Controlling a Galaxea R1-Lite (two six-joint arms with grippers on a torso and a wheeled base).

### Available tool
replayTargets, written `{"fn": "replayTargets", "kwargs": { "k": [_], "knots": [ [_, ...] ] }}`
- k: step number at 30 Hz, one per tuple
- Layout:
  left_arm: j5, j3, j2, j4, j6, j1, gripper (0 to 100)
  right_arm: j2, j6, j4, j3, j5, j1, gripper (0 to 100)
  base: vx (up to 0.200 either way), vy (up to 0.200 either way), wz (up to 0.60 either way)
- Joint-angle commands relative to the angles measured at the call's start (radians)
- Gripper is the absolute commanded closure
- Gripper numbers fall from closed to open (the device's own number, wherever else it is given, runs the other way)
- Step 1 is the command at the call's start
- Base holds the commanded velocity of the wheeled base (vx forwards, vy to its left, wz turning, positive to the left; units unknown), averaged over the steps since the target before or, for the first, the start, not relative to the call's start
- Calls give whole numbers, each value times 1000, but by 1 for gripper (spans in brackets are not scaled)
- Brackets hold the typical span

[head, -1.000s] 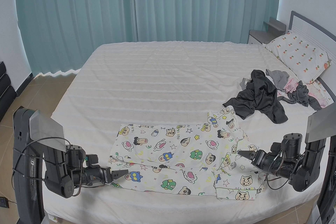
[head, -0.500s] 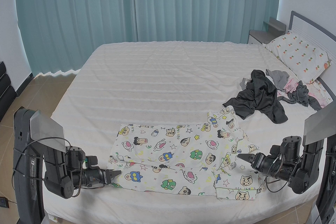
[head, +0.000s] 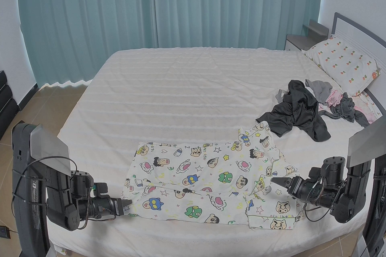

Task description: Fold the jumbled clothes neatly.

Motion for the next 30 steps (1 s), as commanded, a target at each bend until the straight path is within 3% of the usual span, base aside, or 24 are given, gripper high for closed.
{"fn": "replayTargets", "kwargs": {
  "k": [1, 11, 17, 30],
  "knots": [
    [6, 31, -30, 0, 1, 4, 100, 2, 0, -9, 1, 1, 0, 0, 0, 0, 0],
    [14, 87, -30, 0, 6, 20, 100, 11, 0, -9, 1, 1, 2, 0, 0, 0, 0],
    [20, 113, -24, 6, 99, 57, 100, 13, -2, -9, 0, 1, 2, 0, 0, 0, 0],
    [22, 131, -28, 6, 108, 52, 100, 13, -2, -9, 0, 1, 2, 0, 0, 0, 0]
  ]
}}
